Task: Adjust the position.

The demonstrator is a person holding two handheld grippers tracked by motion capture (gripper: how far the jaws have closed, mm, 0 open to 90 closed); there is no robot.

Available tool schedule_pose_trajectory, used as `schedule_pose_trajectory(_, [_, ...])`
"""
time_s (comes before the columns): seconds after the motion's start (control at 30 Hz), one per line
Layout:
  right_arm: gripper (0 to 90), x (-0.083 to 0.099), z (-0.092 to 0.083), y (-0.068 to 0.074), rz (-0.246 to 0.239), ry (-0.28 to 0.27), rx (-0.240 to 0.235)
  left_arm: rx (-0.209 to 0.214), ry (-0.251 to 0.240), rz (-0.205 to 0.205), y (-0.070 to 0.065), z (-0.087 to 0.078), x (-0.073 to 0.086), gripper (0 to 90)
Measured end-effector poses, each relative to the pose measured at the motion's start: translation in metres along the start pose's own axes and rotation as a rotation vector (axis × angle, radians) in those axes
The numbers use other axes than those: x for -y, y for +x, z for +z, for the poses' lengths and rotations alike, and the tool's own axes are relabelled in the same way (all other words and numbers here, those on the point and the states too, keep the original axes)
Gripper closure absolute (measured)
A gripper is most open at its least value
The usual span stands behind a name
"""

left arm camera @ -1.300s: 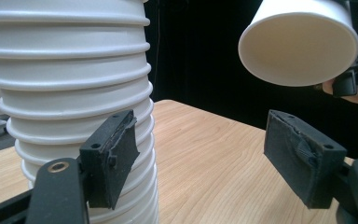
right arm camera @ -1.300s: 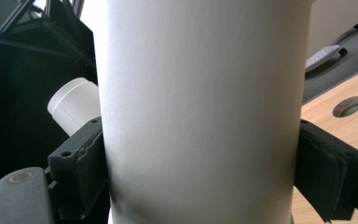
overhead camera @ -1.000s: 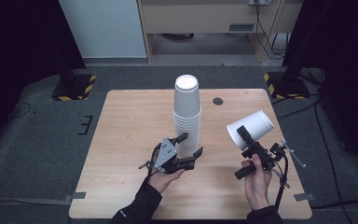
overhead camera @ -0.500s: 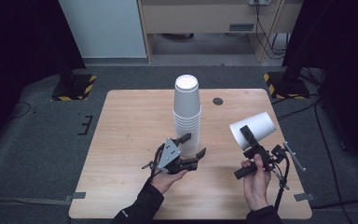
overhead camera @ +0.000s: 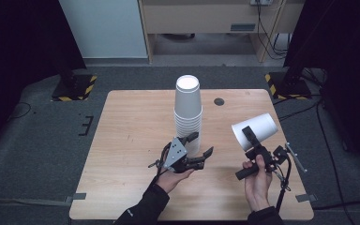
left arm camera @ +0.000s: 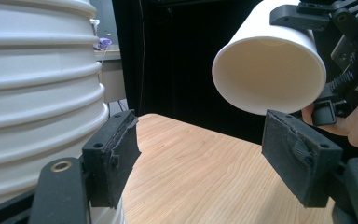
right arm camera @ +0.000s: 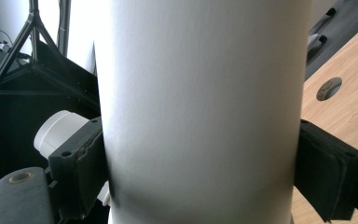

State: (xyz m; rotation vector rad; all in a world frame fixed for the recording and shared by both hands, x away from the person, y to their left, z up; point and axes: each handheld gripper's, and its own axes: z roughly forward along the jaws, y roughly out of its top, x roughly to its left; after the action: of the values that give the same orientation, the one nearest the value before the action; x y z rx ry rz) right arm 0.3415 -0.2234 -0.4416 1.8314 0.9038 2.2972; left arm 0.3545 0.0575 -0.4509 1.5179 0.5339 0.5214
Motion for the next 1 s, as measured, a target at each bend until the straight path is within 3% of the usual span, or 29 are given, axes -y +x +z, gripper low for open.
schedule_pose_trajectory(0.43, [14.4, 0.001, 0.001, 0.000, 0.005, 0.013, 0.005, 0.022, -0.008, 0.021, -0.004, 0.015, 0.000, 27.9])
schedule_pose_trajectory(1.0, [14.4, 0.001, 0.001, 0.000, 0.014, 0.037, -0.004, 0.050, -0.029, 0.006, -0.004, 0.045, -0.001, 30.2])
